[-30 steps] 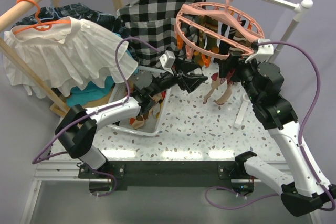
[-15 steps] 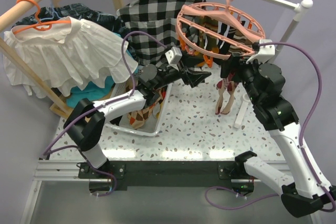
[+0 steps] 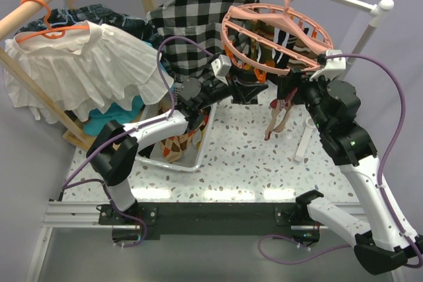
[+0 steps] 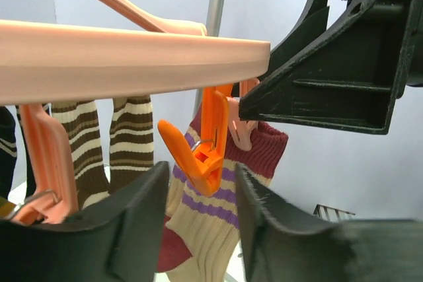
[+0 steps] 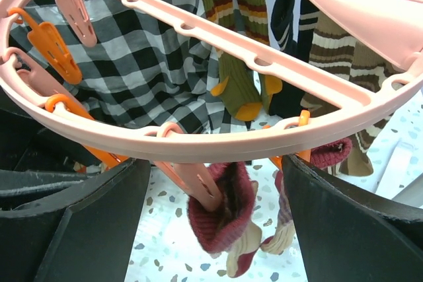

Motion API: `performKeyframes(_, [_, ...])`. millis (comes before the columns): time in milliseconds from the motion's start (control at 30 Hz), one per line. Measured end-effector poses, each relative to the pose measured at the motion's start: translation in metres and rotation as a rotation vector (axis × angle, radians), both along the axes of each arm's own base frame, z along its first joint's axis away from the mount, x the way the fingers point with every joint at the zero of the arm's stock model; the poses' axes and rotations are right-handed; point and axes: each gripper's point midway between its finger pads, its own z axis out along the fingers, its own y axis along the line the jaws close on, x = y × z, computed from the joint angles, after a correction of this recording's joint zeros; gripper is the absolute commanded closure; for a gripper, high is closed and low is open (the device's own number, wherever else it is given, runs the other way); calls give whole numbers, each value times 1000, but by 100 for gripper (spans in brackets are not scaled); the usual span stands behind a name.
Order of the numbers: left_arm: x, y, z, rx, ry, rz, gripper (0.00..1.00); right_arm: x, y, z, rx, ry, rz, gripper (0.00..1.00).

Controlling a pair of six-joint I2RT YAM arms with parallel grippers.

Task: Clip the socks to the hanger
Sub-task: Open the clamp at the hanger.

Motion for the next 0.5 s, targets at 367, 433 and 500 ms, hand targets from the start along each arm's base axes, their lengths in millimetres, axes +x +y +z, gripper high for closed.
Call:
performKeyframes(367, [3,1,3,-18,32,16,76,-12,12,5,-9,-16,98,17])
performKeyframes(433, [5,0,0,-8,46,34,79,-17,19,5,-17,-11,150,17])
performKeyframes(500, [6,0,0,0,52,58,80,-22,26,6,-23,-5,201,17])
